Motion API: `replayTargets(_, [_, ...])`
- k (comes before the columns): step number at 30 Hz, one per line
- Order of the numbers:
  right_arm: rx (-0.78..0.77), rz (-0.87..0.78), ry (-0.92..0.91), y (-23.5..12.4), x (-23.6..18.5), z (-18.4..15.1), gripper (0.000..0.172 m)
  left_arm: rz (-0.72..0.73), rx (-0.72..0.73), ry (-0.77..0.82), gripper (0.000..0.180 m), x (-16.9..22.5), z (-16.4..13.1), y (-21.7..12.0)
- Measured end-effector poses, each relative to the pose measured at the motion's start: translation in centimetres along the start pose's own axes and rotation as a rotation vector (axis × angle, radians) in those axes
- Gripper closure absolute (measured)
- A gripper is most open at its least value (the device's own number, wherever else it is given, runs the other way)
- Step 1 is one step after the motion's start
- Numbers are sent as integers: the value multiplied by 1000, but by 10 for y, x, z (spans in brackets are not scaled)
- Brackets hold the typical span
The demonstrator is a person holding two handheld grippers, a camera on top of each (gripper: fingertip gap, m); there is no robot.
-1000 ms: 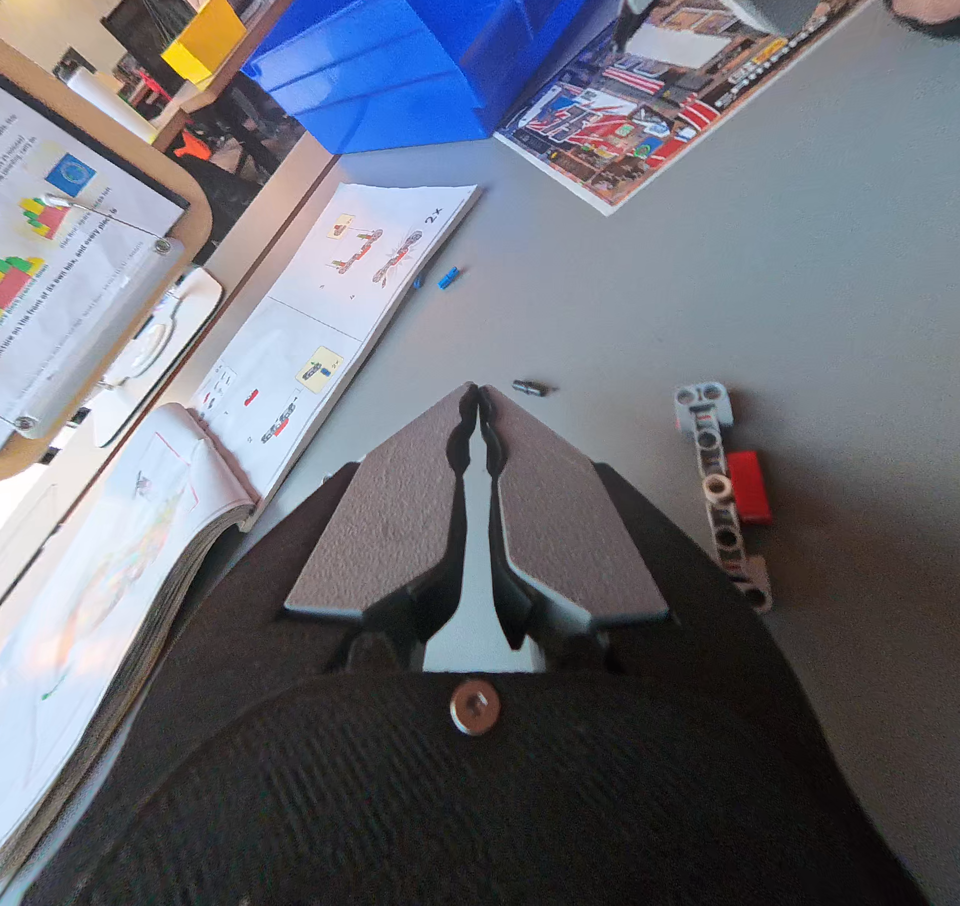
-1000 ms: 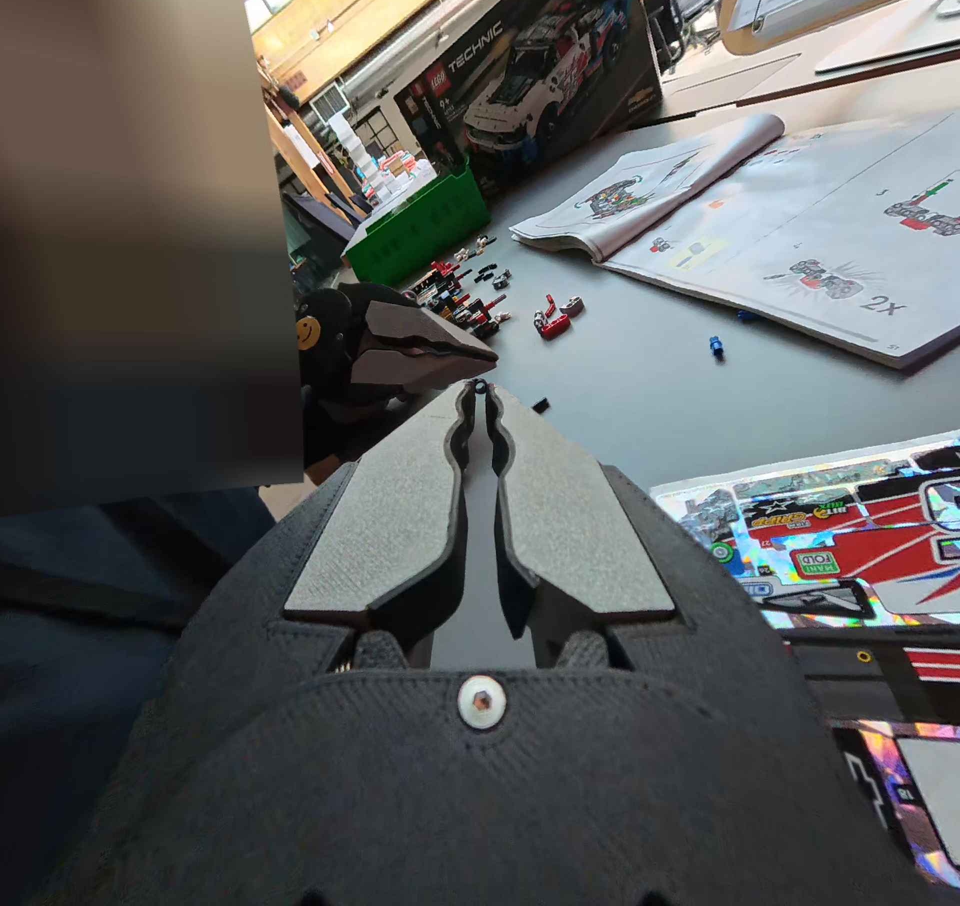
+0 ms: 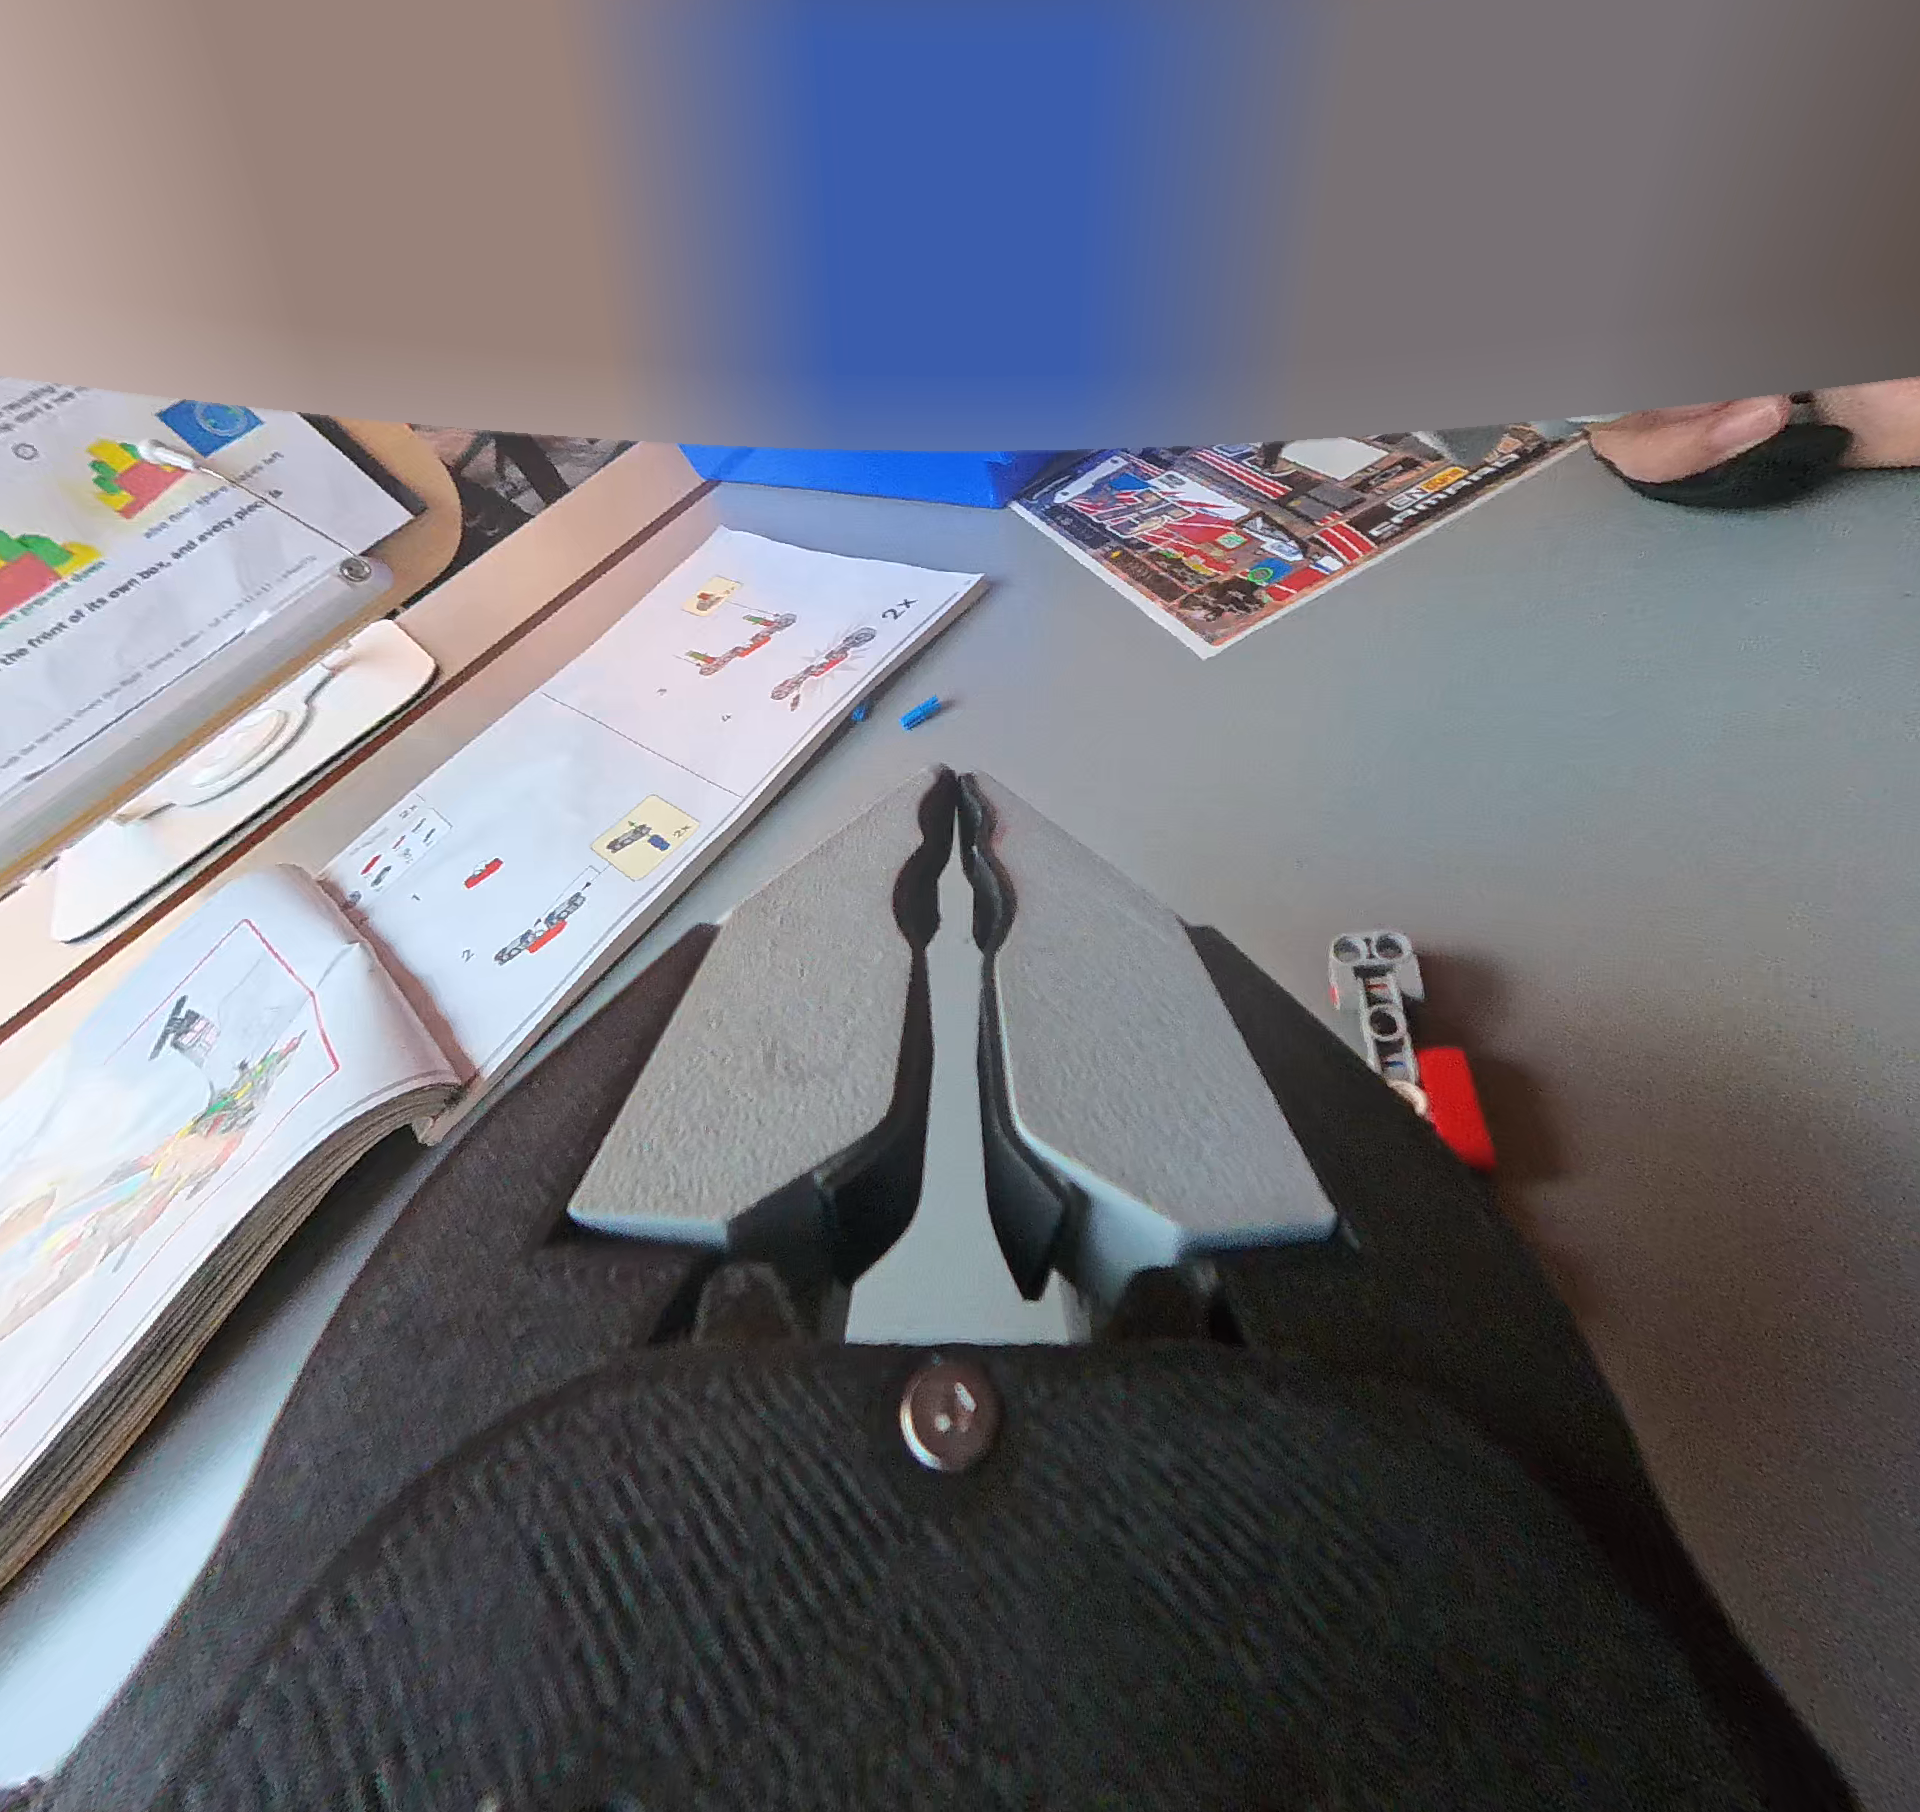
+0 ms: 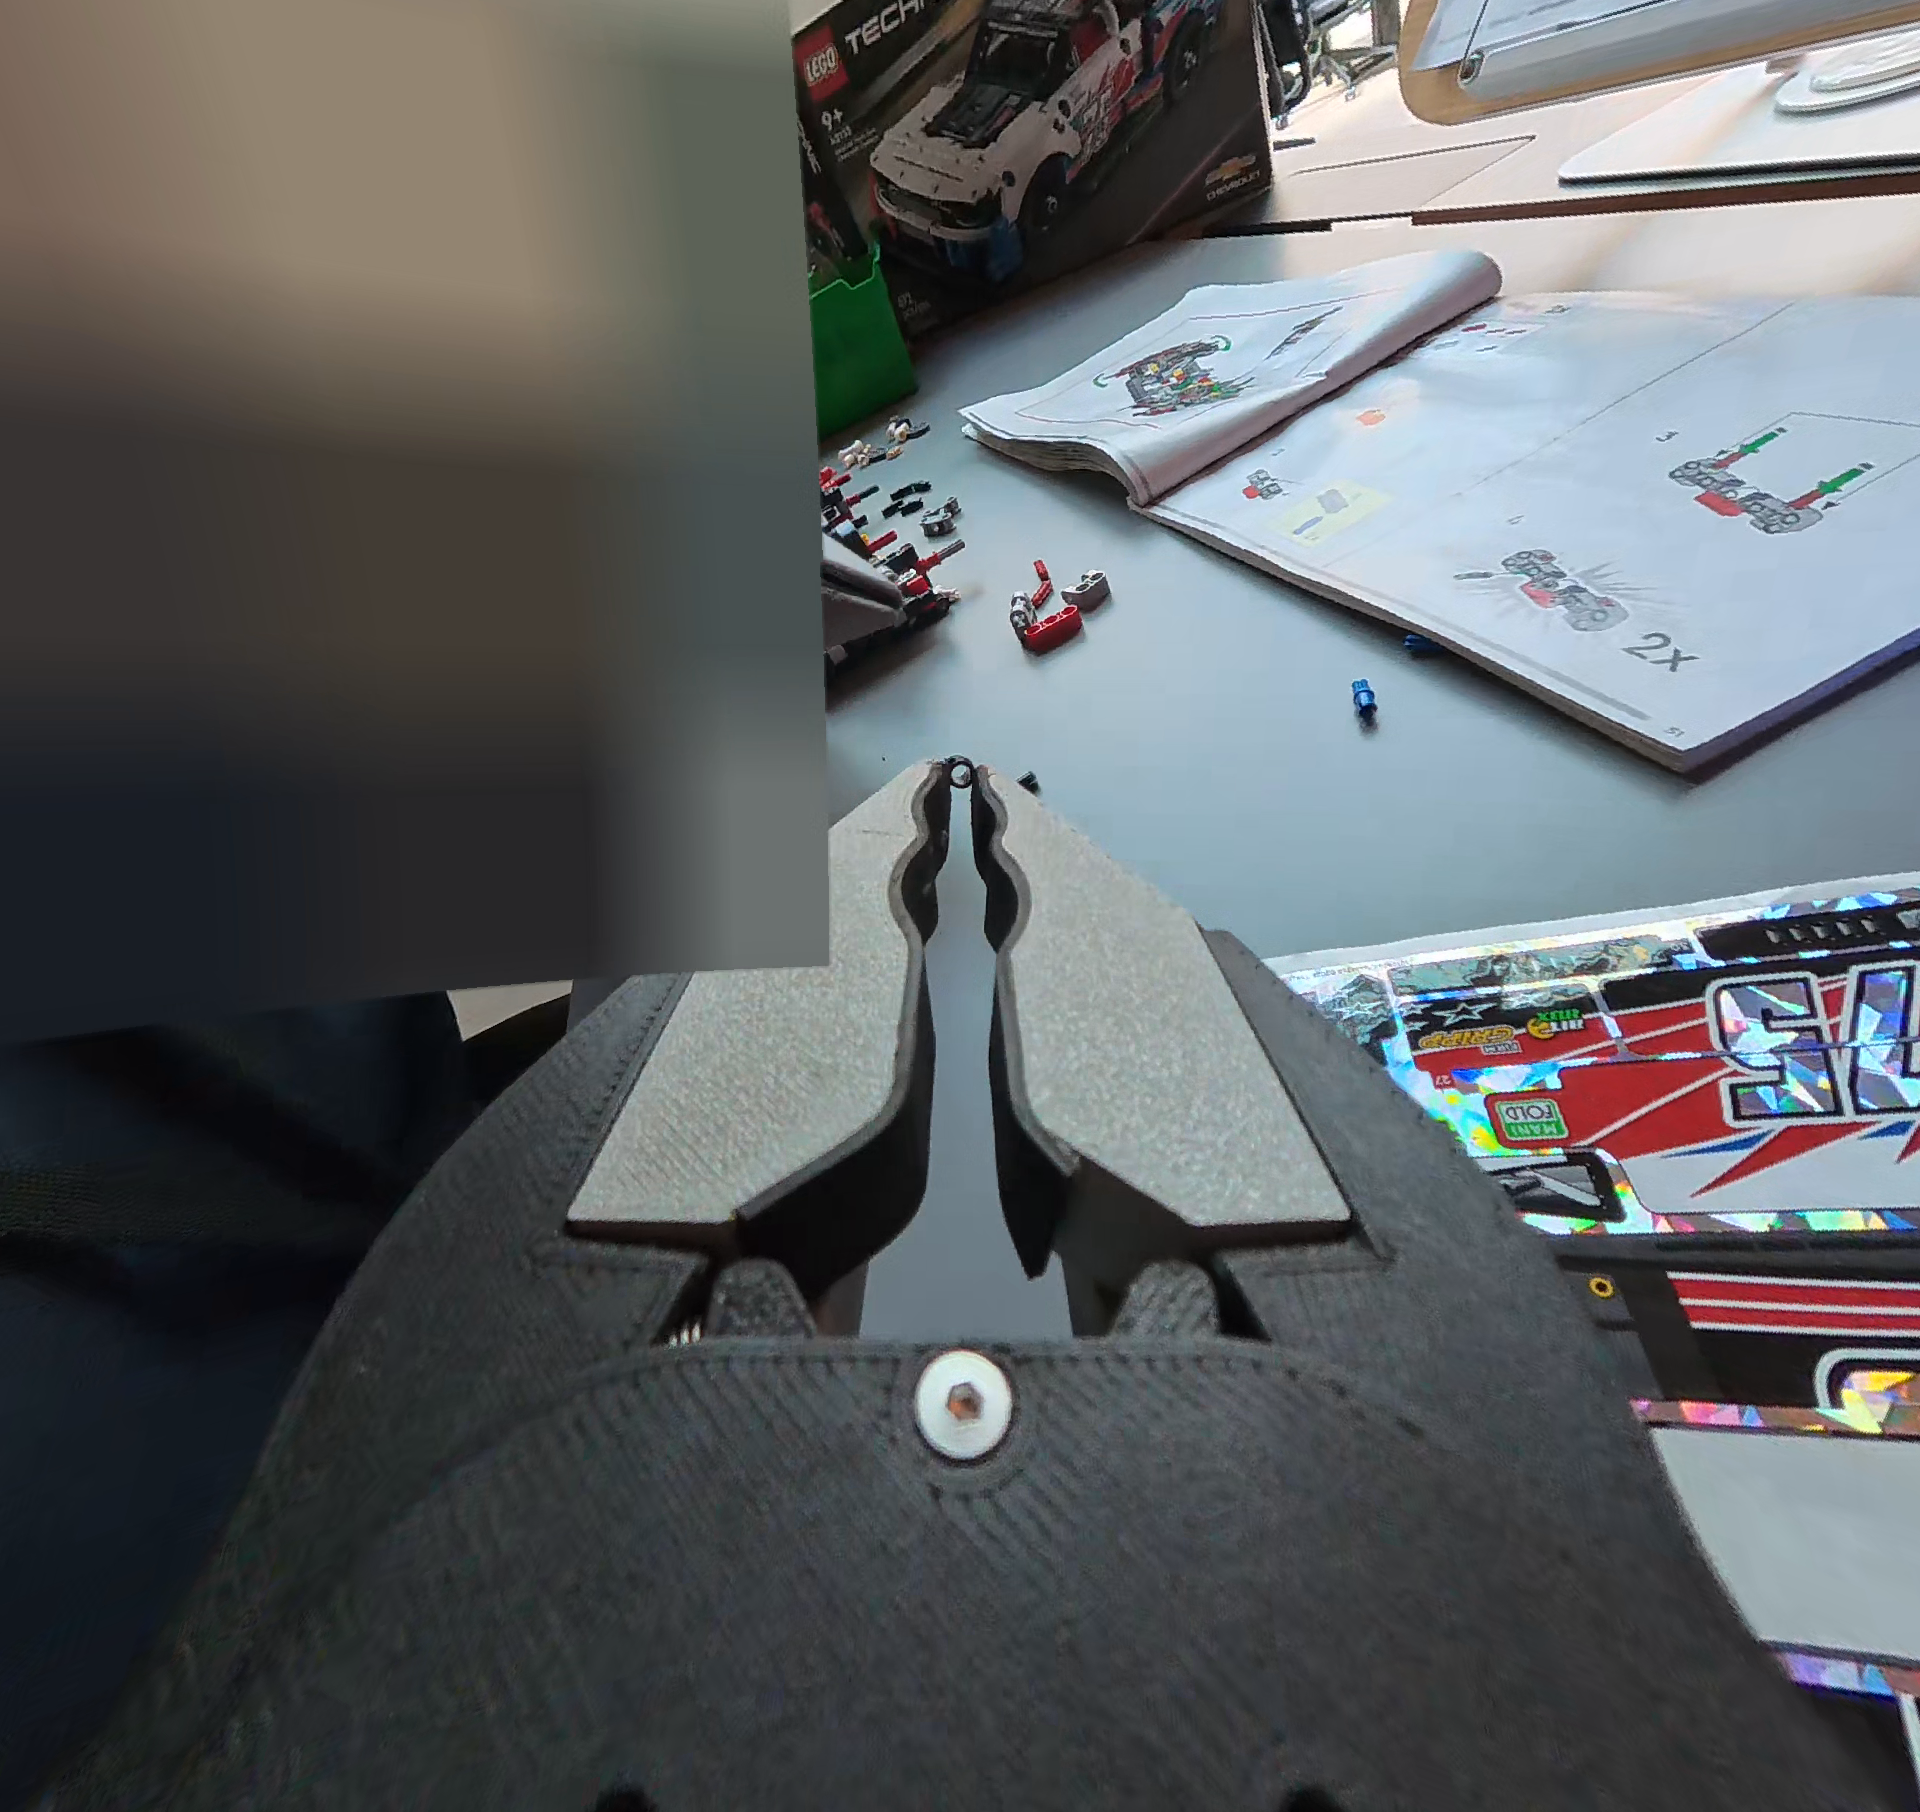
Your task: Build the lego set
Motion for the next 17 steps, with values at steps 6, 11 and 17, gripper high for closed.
replayTargets(6, [-18, 5, 1, 2, -1, -2, 172, -17, -17, -2, 180, 2, -3, -1])
replayTargets(11, [-14, 16, 5, 2, -3, -2, 172, -15, -12, -6, 180, 2, -3, -1])
replayTargets(17, [-24, 8, -6, 4, -3, -3, 172, -20, -15, -13, 180, 1, -3, 1])
Point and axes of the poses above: each gripper's, where its closed fingertips meet, y out along the fingers, z out of its top, x = y × z across the jaws, the point moved 3 cm from there along -y, back along the fingers, and after that the axes turned 5 degrees about x, right-handed, at the moved point
